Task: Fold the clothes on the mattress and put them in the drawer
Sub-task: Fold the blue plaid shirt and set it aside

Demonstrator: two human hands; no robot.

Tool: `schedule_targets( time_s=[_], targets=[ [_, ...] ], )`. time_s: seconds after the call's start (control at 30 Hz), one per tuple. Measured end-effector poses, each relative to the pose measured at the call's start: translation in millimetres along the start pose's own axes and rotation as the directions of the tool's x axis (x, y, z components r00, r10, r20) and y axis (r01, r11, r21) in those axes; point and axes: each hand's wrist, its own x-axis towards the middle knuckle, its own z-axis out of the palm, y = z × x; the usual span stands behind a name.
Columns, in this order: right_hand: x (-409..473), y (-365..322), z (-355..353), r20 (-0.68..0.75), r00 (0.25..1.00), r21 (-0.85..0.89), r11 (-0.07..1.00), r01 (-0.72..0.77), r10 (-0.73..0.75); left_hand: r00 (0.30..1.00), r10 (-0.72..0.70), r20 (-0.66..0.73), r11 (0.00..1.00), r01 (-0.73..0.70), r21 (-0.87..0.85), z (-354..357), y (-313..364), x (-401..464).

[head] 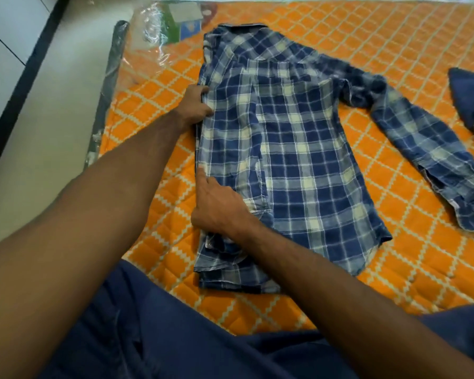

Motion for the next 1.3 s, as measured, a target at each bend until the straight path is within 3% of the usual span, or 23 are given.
schedule_targets(
  time_s=[0.27,0.4,0.57,0.67,0.8,0.9,1.07,1.17,1.3],
  targets=[
    [-1,-25,9,0.106,0.994,0.177,0.983,-0.047,0.029,0.997,0.057,0.053,0.993,-0.062,0.100,4,-16,-17],
    [-13,-14,-2,0.095,0.994,0.347,0.938,0.023,-0.060,0.998,0.052,0.022,0.985,-0.055,0.161,9,-12,-24],
    [-47,36,-43,-0.069,0.997,0.424,0.904,0.063,-0.037,0.993,0.069,-0.099,0.856,-0.008,0.516,24,8,-47],
    [-70,99,-74,-0.238,0.961,0.319,0.946,-0.062,0.143,0.970,0.244,-0.014,0.792,-0.191,0.580,42,31,-50],
    [-93,182,-91,-0.359,0.822,0.083,0.892,-0.444,0.443,0.941,0.310,0.137,0.786,-0.334,0.520,85,85,-49],
    [-115,213,-91,-0.278,0.800,0.160,0.847,-0.507,0.532,0.913,0.329,0.242,0.776,-0.407,0.482,128,129,-46],
    [-139,233,-89,-0.083,0.906,0.351,0.863,-0.364,0.416,0.900,0.281,0.332,0.819,-0.405,0.406,183,178,-25],
    [-148,237,-92,0.017,0.942,0.421,0.852,-0.312,0.337,0.903,0.277,0.328,0.803,-0.405,0.438,202,193,-12],
    [-151,246,-87,0.043,0.947,0.476,0.827,-0.299,0.317,0.906,0.310,0.288,0.770,-0.416,0.483,228,202,0]
  ],
)
